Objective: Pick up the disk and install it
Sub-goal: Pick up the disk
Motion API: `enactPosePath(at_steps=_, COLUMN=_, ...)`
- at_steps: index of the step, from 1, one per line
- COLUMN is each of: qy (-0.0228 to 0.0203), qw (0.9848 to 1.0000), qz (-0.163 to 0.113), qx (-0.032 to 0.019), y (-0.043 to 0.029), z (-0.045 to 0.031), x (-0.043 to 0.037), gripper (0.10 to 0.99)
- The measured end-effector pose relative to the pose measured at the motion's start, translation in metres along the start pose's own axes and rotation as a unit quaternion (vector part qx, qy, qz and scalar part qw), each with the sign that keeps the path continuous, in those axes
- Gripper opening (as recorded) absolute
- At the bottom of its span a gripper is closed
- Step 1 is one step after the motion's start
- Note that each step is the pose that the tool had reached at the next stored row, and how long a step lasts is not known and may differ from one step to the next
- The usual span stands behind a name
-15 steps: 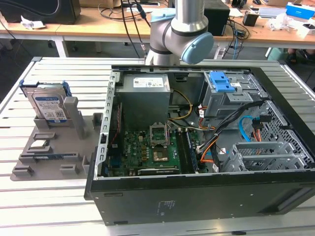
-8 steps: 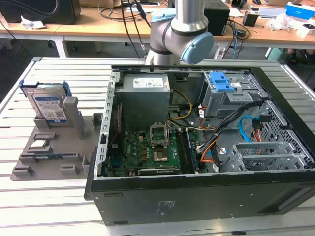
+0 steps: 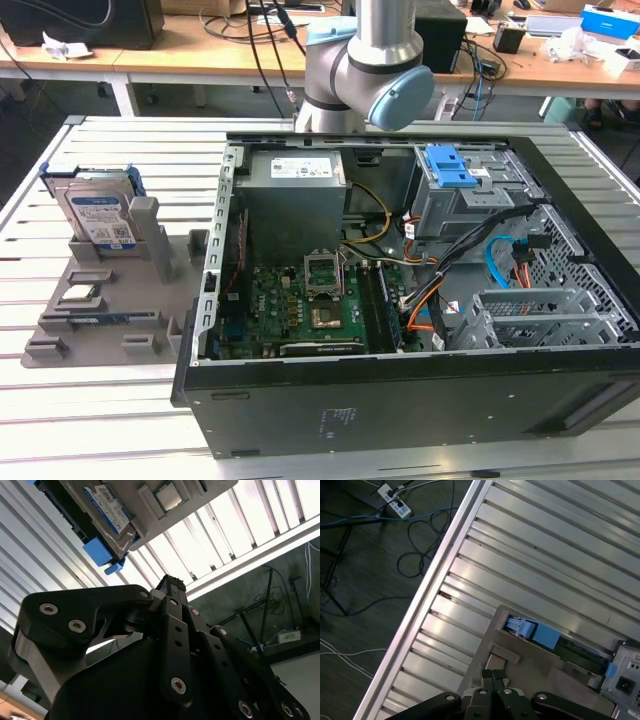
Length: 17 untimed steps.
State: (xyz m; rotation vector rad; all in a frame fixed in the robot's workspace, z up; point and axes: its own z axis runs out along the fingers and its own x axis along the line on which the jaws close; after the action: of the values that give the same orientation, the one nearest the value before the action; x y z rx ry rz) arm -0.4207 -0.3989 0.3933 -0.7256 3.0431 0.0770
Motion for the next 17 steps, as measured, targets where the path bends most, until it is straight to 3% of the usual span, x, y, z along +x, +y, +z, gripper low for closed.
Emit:
enactPosePath(at_steps=8, qy=0.0014, qw=0.9995, qz=-0.032, qx=-0.0007, y=0.0000, z=0.0000, x=0.0000, gripper=0.106)
enactPosePath(at_steps=17, qy=0.0039, qw=0.9962, qz=-0.087, qx=-0.0020, y=0.0000, z=0.0000, x=0.0000, gripper=0.106)
